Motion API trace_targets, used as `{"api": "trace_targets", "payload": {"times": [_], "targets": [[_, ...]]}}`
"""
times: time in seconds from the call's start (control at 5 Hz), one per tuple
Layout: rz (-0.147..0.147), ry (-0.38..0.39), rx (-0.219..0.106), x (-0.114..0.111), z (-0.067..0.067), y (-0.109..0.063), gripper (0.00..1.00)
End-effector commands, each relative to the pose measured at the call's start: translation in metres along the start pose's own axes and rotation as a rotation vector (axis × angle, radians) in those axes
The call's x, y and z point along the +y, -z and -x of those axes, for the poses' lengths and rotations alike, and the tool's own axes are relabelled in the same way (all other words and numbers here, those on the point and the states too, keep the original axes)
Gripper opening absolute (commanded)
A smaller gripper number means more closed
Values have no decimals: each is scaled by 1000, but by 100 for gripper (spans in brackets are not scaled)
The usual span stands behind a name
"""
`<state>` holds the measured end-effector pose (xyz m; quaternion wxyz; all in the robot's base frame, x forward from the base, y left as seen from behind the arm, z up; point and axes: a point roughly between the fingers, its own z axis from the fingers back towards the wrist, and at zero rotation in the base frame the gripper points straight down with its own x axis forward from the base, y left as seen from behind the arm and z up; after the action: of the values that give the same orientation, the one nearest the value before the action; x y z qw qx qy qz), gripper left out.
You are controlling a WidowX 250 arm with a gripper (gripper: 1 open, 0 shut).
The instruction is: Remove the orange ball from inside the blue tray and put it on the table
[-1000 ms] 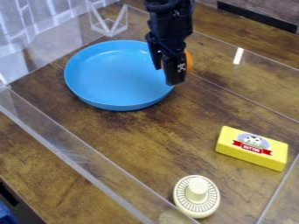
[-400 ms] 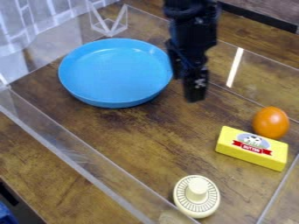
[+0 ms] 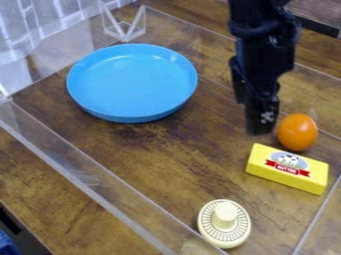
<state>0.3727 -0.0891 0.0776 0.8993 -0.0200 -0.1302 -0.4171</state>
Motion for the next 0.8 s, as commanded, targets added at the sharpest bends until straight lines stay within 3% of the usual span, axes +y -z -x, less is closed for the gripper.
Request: {"api": "trace_targets", "payload": {"times": [0.0,0.6], "targets": [[-50,53,-73,7,-23,-12,100],[-43,96,-84,13,-31,19,100]]}}
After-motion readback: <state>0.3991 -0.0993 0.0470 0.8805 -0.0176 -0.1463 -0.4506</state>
